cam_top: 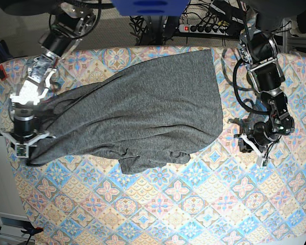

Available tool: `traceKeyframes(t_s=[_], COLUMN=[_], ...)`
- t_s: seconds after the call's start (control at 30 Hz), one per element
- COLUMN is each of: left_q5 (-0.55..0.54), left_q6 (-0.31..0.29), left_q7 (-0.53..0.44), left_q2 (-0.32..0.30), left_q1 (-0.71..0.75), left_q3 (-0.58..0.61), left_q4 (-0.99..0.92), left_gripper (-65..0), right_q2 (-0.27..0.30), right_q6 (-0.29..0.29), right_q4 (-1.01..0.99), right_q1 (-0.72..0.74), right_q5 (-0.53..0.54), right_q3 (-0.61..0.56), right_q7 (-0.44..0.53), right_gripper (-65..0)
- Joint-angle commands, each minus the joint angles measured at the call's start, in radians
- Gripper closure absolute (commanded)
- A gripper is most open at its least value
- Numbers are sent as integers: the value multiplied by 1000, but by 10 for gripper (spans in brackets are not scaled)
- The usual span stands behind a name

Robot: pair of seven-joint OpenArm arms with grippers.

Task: Layout the t-shirt on the table in an organized manner, then fold the t-shirt properly
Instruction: 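Move the left gripper along the shirt edge to grasp its hem, then hold the hem with both grippers and stretch the shirt taut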

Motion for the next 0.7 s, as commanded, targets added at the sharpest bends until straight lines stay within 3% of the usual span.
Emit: traceKeyframes(t_s=[0.0,0.13,0.23,0.37,0.5,0.67], left_q5=[-25,-24,-22,-22,-21,-27], left_q6=[-6,-6,-6,-6,-6,-6], left_q7=[-9,39,63,68,68,60], left_q2=[-19,-10,33,76,90,90], left_q1=[-38,-41,-41,5,34,39], left_q3=[1,2,101,214,214,214], left_q4=[15,15,36,181,297,297], left_gripper=[-82,-83,-84,-84,-86,-164], right_q2=[7,2,1,1,1,-1], right_q6=[-15,-15,-15,-15,-15,-15], right_q4=[22,19,16,15,13,13], right_q1=[21,21,21,21,21,21], right_q5=[11,9,9,3,-68,-135], right_q3=[1,1,-1,-1,-1,-1], right_q7=[30,27,26,24,24,30], right_gripper=[0,0,0,0,0,0])
